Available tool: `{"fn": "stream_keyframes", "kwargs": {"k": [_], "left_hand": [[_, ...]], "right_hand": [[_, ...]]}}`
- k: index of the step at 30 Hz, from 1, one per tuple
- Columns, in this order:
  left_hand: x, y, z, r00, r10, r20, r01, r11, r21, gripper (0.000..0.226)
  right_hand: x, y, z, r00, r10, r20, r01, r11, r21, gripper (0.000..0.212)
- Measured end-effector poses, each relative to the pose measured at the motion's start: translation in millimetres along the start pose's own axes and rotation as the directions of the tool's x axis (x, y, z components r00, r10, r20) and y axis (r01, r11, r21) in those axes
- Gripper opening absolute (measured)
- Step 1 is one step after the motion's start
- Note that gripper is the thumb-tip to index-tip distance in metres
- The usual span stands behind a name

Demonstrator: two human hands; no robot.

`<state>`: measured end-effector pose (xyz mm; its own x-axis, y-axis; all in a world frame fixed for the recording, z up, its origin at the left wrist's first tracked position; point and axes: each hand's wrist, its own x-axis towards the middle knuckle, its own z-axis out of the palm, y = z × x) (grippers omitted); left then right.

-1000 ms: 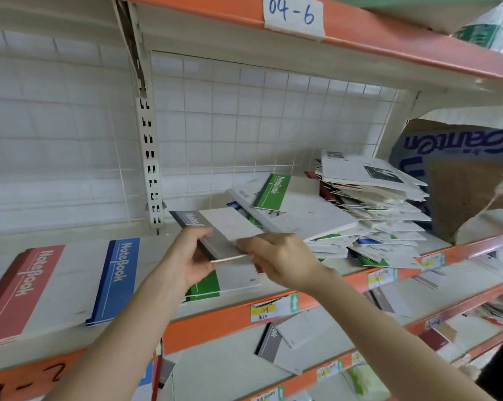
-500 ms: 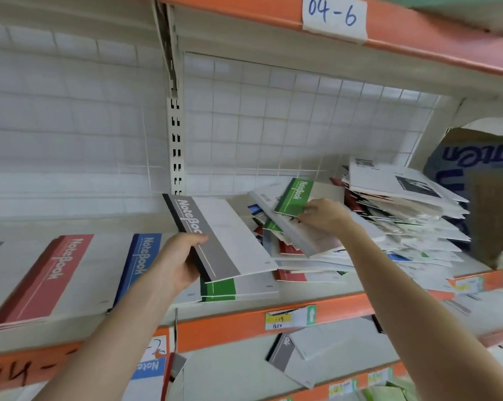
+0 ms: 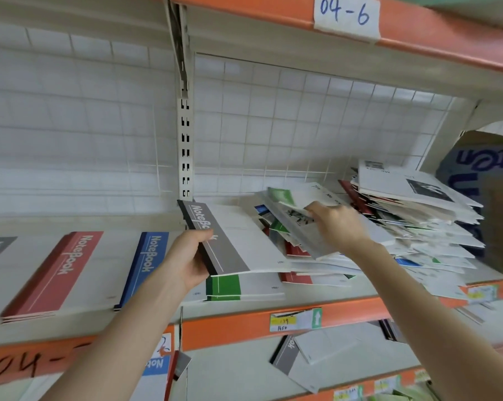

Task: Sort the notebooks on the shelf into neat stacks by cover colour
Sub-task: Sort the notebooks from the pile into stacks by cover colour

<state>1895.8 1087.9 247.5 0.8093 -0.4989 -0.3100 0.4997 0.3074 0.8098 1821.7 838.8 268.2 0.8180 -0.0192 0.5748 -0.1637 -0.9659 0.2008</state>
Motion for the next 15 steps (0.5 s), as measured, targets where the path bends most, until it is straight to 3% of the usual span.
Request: {"fn": "stream_keyframes", "kwargs": {"k": [4, 7, 11, 15], "left_hand": [[1.3, -0.7, 8.8, 1.000, -0.031, 0.004, 0.031, 0.996, -0.082, 0.023], [3.1, -2.4, 8.1, 0.999, -0.043, 0.024, 0.048, 0.972, -0.232, 0.023], [3.8, -3.3, 0.3, 0.999, -0.038, 0.033, 0.043, 0.985, -0.169, 0.030], [-0.1, -5.1, -0.2, 0.998, -0.058, 0.032, 0.060, 0.994, -0.089, 0.015]], "right_hand": [[-11.0, -40.0, -12.9, 0.940, -0.304, -0.158, 0.338, 0.898, 0.282, 0.014], [-18.6, -70.3, -24.2, 0.892, -0.420, -0.168, 0.451, 0.798, 0.401, 0.032], [-24.0, -80.4, -22.7, 0.874, -0.463, -0.145, 0.471, 0.739, 0.481, 0.033], [-27.3, -75.2, -16.7, 0.887, -0.453, -0.087, 0.423, 0.724, 0.545, 0.040]]}}
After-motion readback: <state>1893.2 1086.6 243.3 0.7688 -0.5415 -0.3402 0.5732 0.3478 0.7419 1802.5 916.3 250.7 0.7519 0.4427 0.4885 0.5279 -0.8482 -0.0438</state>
